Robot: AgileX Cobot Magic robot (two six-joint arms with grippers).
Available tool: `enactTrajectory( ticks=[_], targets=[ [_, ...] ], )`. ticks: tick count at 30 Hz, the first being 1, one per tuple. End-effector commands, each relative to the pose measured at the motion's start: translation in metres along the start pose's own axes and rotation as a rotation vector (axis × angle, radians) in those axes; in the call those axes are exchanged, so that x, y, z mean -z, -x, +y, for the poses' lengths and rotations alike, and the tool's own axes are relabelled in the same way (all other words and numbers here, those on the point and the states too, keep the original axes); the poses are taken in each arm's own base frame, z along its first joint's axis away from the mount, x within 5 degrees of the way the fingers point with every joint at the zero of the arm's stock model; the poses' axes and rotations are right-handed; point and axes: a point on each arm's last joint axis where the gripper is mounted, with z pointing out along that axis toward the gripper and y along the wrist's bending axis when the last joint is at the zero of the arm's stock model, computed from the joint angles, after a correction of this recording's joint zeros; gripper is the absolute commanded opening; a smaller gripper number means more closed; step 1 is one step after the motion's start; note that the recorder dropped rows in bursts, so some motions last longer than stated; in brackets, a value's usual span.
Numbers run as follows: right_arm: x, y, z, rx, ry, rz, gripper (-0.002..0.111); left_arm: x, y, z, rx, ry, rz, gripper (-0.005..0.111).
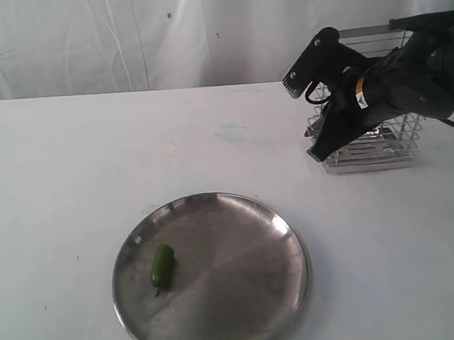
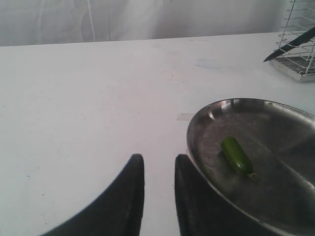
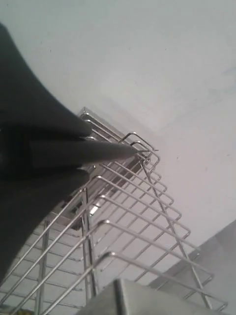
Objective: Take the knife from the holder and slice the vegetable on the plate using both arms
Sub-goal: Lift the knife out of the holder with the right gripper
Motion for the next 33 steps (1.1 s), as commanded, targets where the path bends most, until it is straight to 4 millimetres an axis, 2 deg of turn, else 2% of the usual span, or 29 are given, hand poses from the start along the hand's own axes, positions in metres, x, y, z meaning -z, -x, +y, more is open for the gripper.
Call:
enactTrajectory(
  ticks=[1,11,21,28,33],
  targets=[
    [0.005,0.005,-0.005,-0.149,0.019,0.008,0.0,0.0,-0.002,0.0,0.006,-0.003,-0.003,0.028],
    [0.011,0.011,-0.013,-0.198,0.009,0.061,0.0,0.0,-0.002,0.0,0.006,-0.003,-0.003,0.028],
    [0.031,0.029,-0.028,-0.287,0.001,0.024,0.0,0.0,-0.002,0.0,0.006,-0.003,-0.003,0.028],
    [0.043,0.032,-0.029,-0.298,0.054,0.064,0.0,0.0,-0.002,0.0,0.006,-0.003,-0.003,0.028],
    [0.059,0.034,-0.031,-0.321,0.072,0.039,0.0,0.0,-0.002,0.0,0.006,-0.003,-0.003,0.028]
  ],
)
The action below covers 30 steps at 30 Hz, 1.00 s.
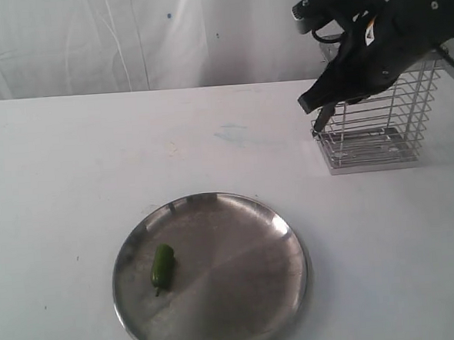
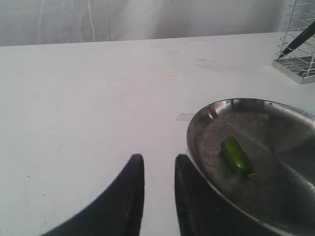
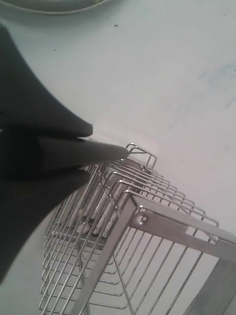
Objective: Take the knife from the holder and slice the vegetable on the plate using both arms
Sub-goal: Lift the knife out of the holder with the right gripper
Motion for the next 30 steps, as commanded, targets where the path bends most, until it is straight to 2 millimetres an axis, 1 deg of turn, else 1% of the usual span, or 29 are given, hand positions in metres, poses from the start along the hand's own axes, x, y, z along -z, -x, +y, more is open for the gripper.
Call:
enactTrajectory(
  ticks=[1,2,5,8,11,12,13,17,18,21,24,26,28,29,30],
  targets=[
    [0.02,0.004,-0.004,-0.023,0.009,-0.042,0.0,0.0,-0.002,0.0,0.006,-0.003,-0.003,0.028],
    [0.025,0.005,-0.005,-0.026,0.007,-0.049,0.0,0.0,-0.002,0.0,0.006,-0.003,-0.003,0.028],
    [0.048,0.004,-0.009,-0.034,-0.004,-0.066,0.0,0.0,-0.002,0.0,0.006,-0.003,-0.003,0.028],
    [0.063,0.001,-0.011,-0.041,-0.007,-0.054,0.0,0.0,-0.002,0.0,0.006,-0.003,-0.003,0.028],
    [0.083,-0.004,-0.01,-0.068,0.026,-0.052,0.0,0.0,-0.002,0.0,0.006,-0.003,-0.003,0.028],
    [0.095,-0.004,-0.008,-0.091,0.067,-0.078,0.0,0.0,-0.002,0.0,0.006,-0.003,-0.003,0.028],
    [0.103,-0.004,-0.006,-0.108,0.093,-0.097,0.0,0.0,-0.002,0.0,0.006,-0.003,-0.003,0.028],
    [0.153,-0.013,0.008,-0.169,0.291,-0.191,0.0,0.0,-0.002,0.0,0.006,-0.003,-0.003,0.028],
    [0.167,-0.019,0.011,-0.192,0.331,-0.237,0.0,0.0,-0.002,0.0,0.006,-0.003,-0.003,0.028],
    [0.189,-0.039,0.016,-0.226,0.357,-0.32,0.0,0.0,-0.002,0.0,0.006,-0.003,-0.003,0.028],
    [0.201,-0.068,0.021,-0.246,0.352,-0.38,0.0,0.0,-0.002,0.0,0.006,-0.003,-0.003,0.028],
    [0.21,-0.087,0.025,-0.258,0.361,-0.455,0.0,0.0,-0.002,0.0,0.006,-0.003,-0.003,0.028],
    [0.216,-0.107,0.031,-0.291,0.386,-0.52,0.0,0.0,-0.002,0.0,0.006,-0.003,-0.003,0.028],
    [0.218,-0.126,0.037,-0.341,0.417,-0.57,0.0,0.0,-0.002,0.0,0.006,-0.003,-0.003,0.028],
    [0.216,-0.134,0.04,-0.355,0.425,-0.578,0.0,0.0,-0.002,0.0,0.006,-0.003,-0.003,0.028]
  ],
)
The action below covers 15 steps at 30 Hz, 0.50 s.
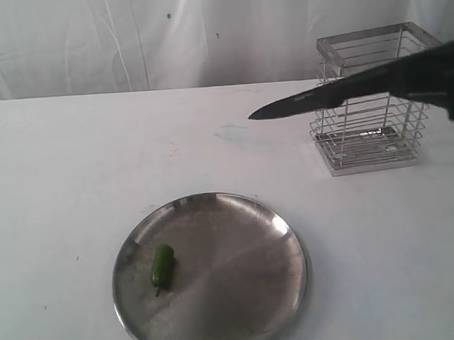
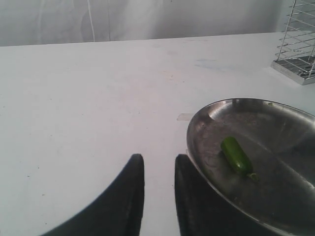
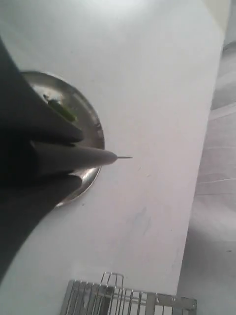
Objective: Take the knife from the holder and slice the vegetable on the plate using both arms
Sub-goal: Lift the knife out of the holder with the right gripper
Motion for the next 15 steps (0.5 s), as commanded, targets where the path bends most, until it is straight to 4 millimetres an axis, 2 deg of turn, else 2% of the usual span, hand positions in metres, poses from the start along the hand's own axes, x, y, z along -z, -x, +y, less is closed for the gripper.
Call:
enactTrajectory(
  ticks=[1,4,6,8,10,11,15],
  targets=[
    [0.021,-0.038,0.005,-0.04,0.047,-0.129,0.0,0.0,-0.002,0.0,0.006,-0.003,-0.003,0.028],
    [0.029,-0.052,0.009,-0.019,0.082,-0.147,0.0,0.0,-0.002,0.0,0.006,-0.003,-0.003,0.028],
    [0.033,-0.052,0.014,-0.011,0.128,-0.181,0.0,0.0,-0.001,0.0,0.006,-0.003,-0.005,0.028],
    [0.034,-0.05,0.019,-0.011,0.178,-0.207,0.0,0.0,0.006,0.001,-0.022,0.014,-0.087,0.028],
    [0.031,-0.05,0.02,-0.034,0.202,-0.188,0.0,0.001,0.013,0.002,0.088,0.015,-0.16,0.028],
    [0.028,-0.052,0.019,-0.041,0.207,-0.162,0.0,0.001,0.014,0.002,0.248,-0.001,-0.179,0.028],
    [0.015,-0.052,0.02,0.01,0.244,-0.12,0.0,0.002,0.02,0.004,0.409,-0.01,-0.242,0.028]
  ],
)
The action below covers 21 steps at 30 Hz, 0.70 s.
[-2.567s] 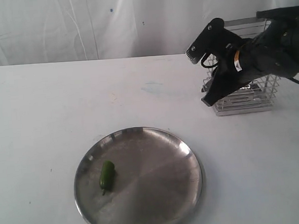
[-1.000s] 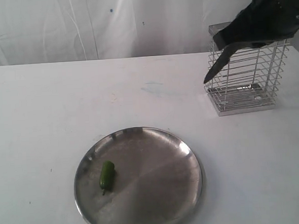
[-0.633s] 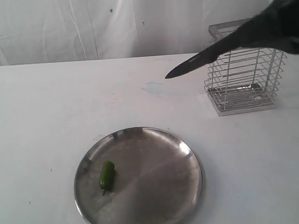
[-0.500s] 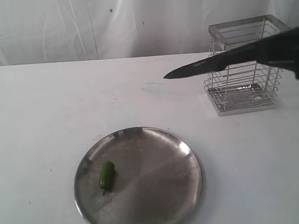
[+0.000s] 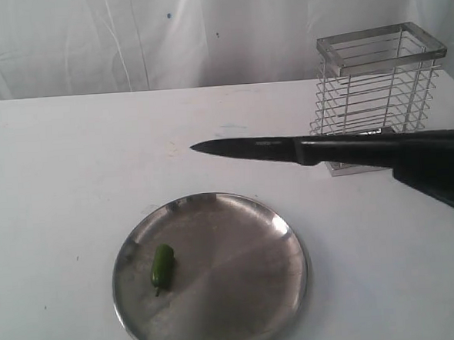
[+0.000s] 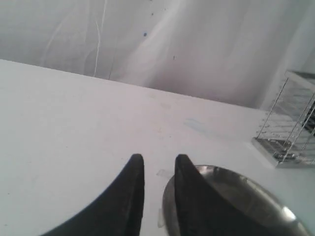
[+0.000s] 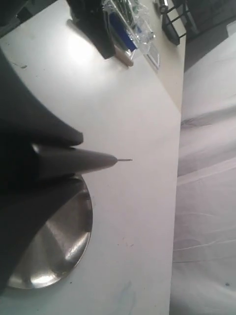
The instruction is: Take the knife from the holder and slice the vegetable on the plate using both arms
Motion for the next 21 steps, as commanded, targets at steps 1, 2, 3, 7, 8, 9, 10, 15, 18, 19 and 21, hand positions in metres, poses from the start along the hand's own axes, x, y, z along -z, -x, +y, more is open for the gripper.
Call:
enactTrajectory(
  ticks=[1,2,3,7,8,9,10,15,18,19,21],
  targets=[
    [-0.011,0.001,-0.001,0.037,0.045,0.016,0.0,0.0,0.006,0.0,0.153,-0.011,-0.071,0.028],
    [-0.014,0.002,-0.002,0.039,0.057,0.015,0.0,0.001,0.007,0.0,0.173,-0.012,-0.083,0.028],
    [-0.017,0.002,-0.002,0.033,0.067,0.017,0.0,0.001,0.008,0.0,0.191,-0.014,-0.092,0.028],
    [-0.029,0.002,-0.006,0.017,0.098,0.046,0.0,0.001,0.007,0.0,0.213,-0.014,-0.085,0.027],
    [-0.032,0.002,-0.007,0.015,0.106,0.054,0.0,0.001,0.006,0.0,0.227,-0.014,-0.076,0.025],
    [-0.034,0.002,-0.007,0.019,0.118,0.061,0.0,0.0,0.004,0.0,0.265,-0.013,-0.054,0.021],
    [-0.037,0.002,-0.007,0.022,0.129,0.064,0.0,0.0,0.001,0.0,0.285,-0.009,-0.023,0.016],
    [-0.048,0.005,-0.01,0.022,0.161,0.04,0.0,0.004,0.012,-0.008,0.27,-0.02,0.047,0.0],
    [-0.056,0.005,-0.011,0.018,0.204,0.041,0.0,0.009,0.028,-0.017,0.277,-0.056,0.058,0.0],
    [-0.059,0.005,-0.011,0.028,0.225,0.039,0.0,0.011,0.031,-0.021,0.295,-0.077,0.077,0.0],
    [-0.063,0.006,-0.011,0.052,0.251,0.026,0.0,0.009,0.032,-0.027,0.29,-0.118,0.154,0.0]
  ],
)
